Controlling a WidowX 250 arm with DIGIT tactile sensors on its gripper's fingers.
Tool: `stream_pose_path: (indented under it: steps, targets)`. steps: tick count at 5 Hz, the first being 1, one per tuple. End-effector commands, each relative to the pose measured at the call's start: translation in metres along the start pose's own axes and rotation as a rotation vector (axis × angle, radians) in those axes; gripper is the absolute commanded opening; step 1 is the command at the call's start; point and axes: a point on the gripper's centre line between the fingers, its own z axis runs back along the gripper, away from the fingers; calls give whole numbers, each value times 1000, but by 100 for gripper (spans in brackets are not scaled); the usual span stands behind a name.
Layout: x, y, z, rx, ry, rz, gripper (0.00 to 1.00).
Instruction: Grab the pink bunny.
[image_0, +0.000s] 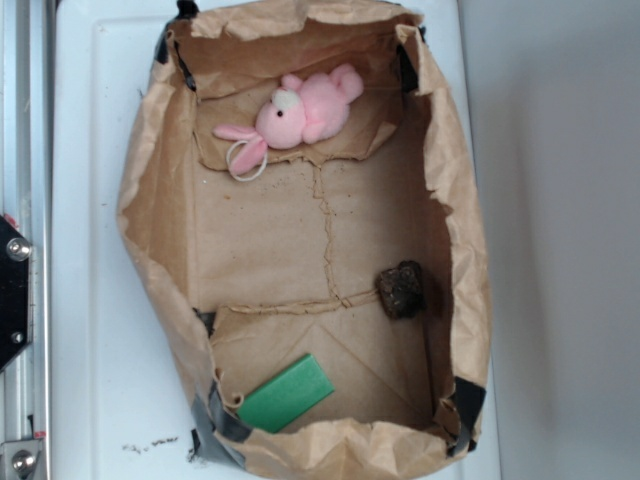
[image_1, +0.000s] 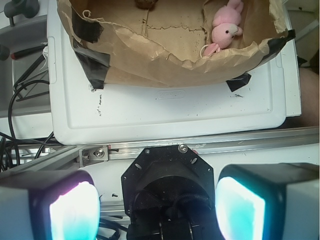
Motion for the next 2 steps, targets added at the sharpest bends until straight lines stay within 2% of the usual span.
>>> stream_pose_path:
  steps: [1, 2]
  targets:
    - [0, 0, 0, 0, 0, 0, 100]
    - [45, 9, -14, 14, -37, 56, 100]
